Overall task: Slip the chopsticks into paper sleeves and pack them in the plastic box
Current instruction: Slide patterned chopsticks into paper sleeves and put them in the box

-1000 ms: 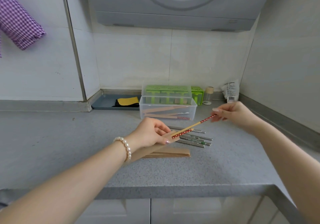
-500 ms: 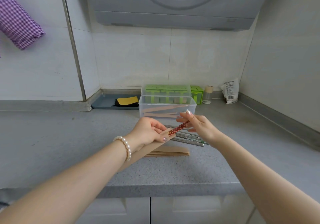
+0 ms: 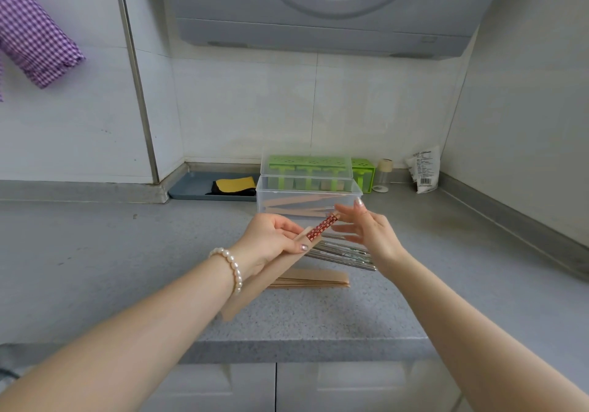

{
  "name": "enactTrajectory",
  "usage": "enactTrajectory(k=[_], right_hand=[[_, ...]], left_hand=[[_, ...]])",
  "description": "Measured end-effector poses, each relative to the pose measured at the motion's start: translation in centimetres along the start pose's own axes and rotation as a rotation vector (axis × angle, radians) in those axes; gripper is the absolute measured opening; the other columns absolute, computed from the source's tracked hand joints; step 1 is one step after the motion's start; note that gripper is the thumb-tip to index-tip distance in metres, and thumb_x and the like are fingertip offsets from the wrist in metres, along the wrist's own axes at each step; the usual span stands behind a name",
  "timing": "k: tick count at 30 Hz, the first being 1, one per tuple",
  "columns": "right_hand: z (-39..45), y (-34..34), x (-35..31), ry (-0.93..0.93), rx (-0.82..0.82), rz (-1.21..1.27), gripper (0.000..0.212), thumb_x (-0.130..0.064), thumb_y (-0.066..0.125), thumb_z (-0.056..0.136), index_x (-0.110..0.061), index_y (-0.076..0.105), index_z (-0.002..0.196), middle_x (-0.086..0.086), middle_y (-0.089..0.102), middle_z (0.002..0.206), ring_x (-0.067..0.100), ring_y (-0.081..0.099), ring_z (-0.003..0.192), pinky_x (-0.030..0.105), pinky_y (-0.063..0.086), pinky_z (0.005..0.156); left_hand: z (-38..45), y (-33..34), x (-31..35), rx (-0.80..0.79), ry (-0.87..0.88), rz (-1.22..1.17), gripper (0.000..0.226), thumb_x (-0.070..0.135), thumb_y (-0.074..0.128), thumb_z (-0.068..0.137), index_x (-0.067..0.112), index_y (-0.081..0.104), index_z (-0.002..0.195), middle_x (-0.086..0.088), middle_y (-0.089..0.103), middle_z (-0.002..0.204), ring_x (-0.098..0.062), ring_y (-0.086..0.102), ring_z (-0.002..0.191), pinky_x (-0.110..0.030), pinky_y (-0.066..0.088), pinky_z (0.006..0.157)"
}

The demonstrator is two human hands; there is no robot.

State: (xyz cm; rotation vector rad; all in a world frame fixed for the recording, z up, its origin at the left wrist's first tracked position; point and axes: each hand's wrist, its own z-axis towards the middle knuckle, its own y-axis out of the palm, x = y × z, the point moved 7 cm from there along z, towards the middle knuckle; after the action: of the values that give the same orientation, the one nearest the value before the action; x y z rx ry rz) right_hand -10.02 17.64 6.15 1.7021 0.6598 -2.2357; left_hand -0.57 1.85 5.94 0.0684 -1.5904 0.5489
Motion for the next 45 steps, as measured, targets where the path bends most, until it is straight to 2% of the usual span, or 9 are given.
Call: enactTrajectory(k=[7, 11, 18, 24, 29, 32, 36, 39, 45], right_hand=[[-1.0, 0.5, 0.1, -0.021, -0.018, -0.066, 0.044, -0.041, 0.03, 0.097, -0.019, 0.057, 0.124, 0.005, 0.069, 0.105, 0.017, 0.064, 0.097, 0.019, 0.048, 0.081], [-1.1, 0.4, 0.3, -0.031, -0.027, -0.13, 0.032, -0.032, 0.047, 0.093, -0.014, 0.066, 0.112, 0.0, 0.071, 0.092, 0.004, 0.065, 0.077, 0.009, 0.048, 0.064], [0.2, -1.1, 2.2, 0.18, 0.046, 0.275, 0.006, -0.001, 0.065, 0.081, 0.002, 0.068, 0.084, 0.014, 0.071, 0.075, 0.018, 0.065, 0.054, 0.022, 0.053, 0.05], [4.0, -9.6, 1.3, 0.149, 0.478, 0.432, 0.003, 0.003, 0.06, 0.084, 0.001, 0.062, 0.082, 0.007, 0.07, 0.058, 0.015, 0.068, 0.053, 0.021, 0.054, 0.05], [7.9, -13.5, 1.7, 0.114, 0.74, 0.569, 0.014, 0.001, 0.059, 0.086, -0.005, 0.057, 0.074, 0.014, 0.066, 0.072, 0.01, 0.065, 0.045, 0.019, 0.054, 0.048], [10.9, -12.7, 2.5, 0.164, 0.783, 0.433, 0.009, -0.001, 0.064, 0.082, -0.007, 0.063, 0.075, 0.011, 0.066, 0.071, 0.009, 0.064, 0.044, 0.021, 0.056, 0.052], [14.1, -10.2, 3.5, 0.215, 0.748, 0.149, 0.011, -0.01, 0.071, 0.075, -0.018, 0.065, 0.073, 0.004, 0.069, 0.074, 0.019, 0.068, 0.074, 0.032, 0.055, 0.077], [15.5, -8.2, 4.4, 0.265, 0.629, -0.067, 0.006, -0.015, 0.07, 0.078, -0.016, 0.065, 0.075, 0.005, 0.068, 0.084, 0.019, 0.061, 0.081, 0.028, 0.047, 0.073], [16.8, -4.6, 5.4, 0.239, 0.313, -0.688, 0.034, -0.036, 0.045, 0.092, -0.017, 0.066, 0.072, 0.009, 0.061, 0.073, 0.034, 0.057, 0.094, 0.034, 0.041, 0.078]], left_hand=[[0.1, 0.0, -0.7, 0.007, -0.04, -0.029, 0.025, -0.006, 0.079, 0.064, 0.009, 0.07, 0.081, -0.008, 0.073, 0.083, -0.022, 0.069, 0.087, -0.04, 0.054, 0.087], [0.1, -0.2, -1.1, -0.011, -0.055, 0.014, 0.025, -0.008, 0.077, 0.064, 0.011, 0.069, 0.078, -0.006, 0.073, 0.081, -0.021, 0.069, 0.084, -0.038, 0.055, 0.086], [0.8, 0.9, 0.2, -0.113, 0.041, 0.193, 0.027, 0.002, 0.077, 0.069, 0.015, 0.067, 0.09, 0.001, 0.072, 0.09, -0.011, 0.066, 0.085, -0.028, 0.053, 0.084], [4.0, -3.5, 3.4, 0.237, 0.269, 0.185, 0.029, 0.02, 0.066, 0.085, 0.013, 0.061, 0.112, 0.005, 0.061, 0.11, -0.009, 0.055, 0.101, -0.022, 0.041, 0.089], [7.7, -3.9, 1.5, 0.217, 0.225, 0.408, 0.032, 0.018, 0.05, 0.094, 0.013, 0.053, 0.126, -0.001, 0.053, 0.133, -0.016, 0.049, 0.121, -0.027, 0.039, 0.098], [9.9, -2.9, 1.3, 0.208, 0.284, 0.678, 0.039, 0.024, 0.045, 0.096, 0.017, 0.046, 0.134, -0.001, 0.044, 0.143, -0.022, 0.036, 0.133, -0.037, 0.032, 0.108], [12.9, -1.7, 0.8, 0.186, 0.308, 0.959, 0.044, 0.031, 0.038, 0.098, 0.028, 0.034, 0.142, 0.002, 0.026, 0.154, -0.022, 0.017, 0.143, -0.05, 0.011, 0.117], [14.6, -1.1, -0.3, 0.117, 0.24, 1.012, 0.044, 0.035, 0.032, 0.099, 0.031, 0.031, 0.143, 0.006, 0.028, 0.153, -0.019, 0.017, 0.143, -0.057, 0.0, 0.113], [15.7, -1.5, -0.9, 0.105, 0.222, 1.061, 0.042, 0.036, 0.033, 0.098, 0.033, 0.033, 0.14, 0.0, 0.034, 0.147, -0.025, 0.024, 0.138, -0.061, 0.006, 0.11]])
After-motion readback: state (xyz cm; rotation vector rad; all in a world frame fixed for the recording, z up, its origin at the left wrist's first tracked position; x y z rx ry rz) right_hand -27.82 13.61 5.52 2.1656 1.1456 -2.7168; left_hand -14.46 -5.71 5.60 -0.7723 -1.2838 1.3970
